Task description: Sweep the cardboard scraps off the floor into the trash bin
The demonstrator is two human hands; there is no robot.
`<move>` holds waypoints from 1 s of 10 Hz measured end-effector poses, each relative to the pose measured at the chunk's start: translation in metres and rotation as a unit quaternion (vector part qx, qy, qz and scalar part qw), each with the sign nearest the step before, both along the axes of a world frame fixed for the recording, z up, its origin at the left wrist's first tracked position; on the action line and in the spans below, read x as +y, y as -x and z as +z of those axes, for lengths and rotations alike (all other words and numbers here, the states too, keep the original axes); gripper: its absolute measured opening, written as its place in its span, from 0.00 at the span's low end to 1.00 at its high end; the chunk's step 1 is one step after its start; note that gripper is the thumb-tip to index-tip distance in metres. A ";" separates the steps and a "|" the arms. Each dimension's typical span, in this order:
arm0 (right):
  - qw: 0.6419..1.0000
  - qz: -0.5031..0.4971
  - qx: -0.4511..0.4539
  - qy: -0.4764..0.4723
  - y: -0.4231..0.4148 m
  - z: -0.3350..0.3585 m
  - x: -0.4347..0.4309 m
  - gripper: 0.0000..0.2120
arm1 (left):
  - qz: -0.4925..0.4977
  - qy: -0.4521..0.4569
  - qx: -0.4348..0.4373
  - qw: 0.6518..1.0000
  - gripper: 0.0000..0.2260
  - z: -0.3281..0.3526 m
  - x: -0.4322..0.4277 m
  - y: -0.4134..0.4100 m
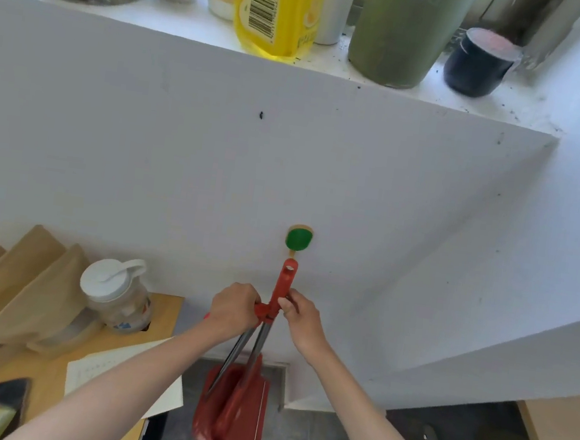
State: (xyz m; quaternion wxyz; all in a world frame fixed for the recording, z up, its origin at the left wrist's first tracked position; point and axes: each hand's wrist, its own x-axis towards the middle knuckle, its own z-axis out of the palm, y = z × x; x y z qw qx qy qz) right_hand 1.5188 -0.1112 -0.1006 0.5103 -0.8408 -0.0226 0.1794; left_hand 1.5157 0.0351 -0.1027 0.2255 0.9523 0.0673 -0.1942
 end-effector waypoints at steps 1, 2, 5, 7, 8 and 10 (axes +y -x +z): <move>1.000 -0.011 0.008 -0.008 -0.007 -0.003 0.001 0.07 | 0.014 0.012 -0.006 1.000 0.09 -0.001 -0.004 -0.004; 1.000 -0.012 0.015 -0.002 -0.013 -0.003 0.003 0.10 | 0.030 0.025 -0.003 0.999 0.10 -0.005 -0.004 -0.006; 1.000 -0.003 0.030 0.007 -0.014 -0.011 -0.003 0.12 | 0.019 0.027 -0.022 0.999 0.08 -0.025 -0.006 -0.006; 0.999 0.007 0.032 0.026 -0.007 -0.005 -0.006 0.15 | -0.029 -0.046 -0.059 0.997 0.07 -0.031 -0.008 -0.001; 0.998 -0.006 0.025 0.056 -0.002 -0.002 -0.013 0.17 | -0.043 -0.046 -0.054 0.997 0.09 -0.032 -0.006 0.005; 0.996 -0.056 0.012 0.068 0.026 0.007 -0.032 0.17 | -0.052 -0.125 -0.109 0.985 0.21 -0.026 -0.003 0.027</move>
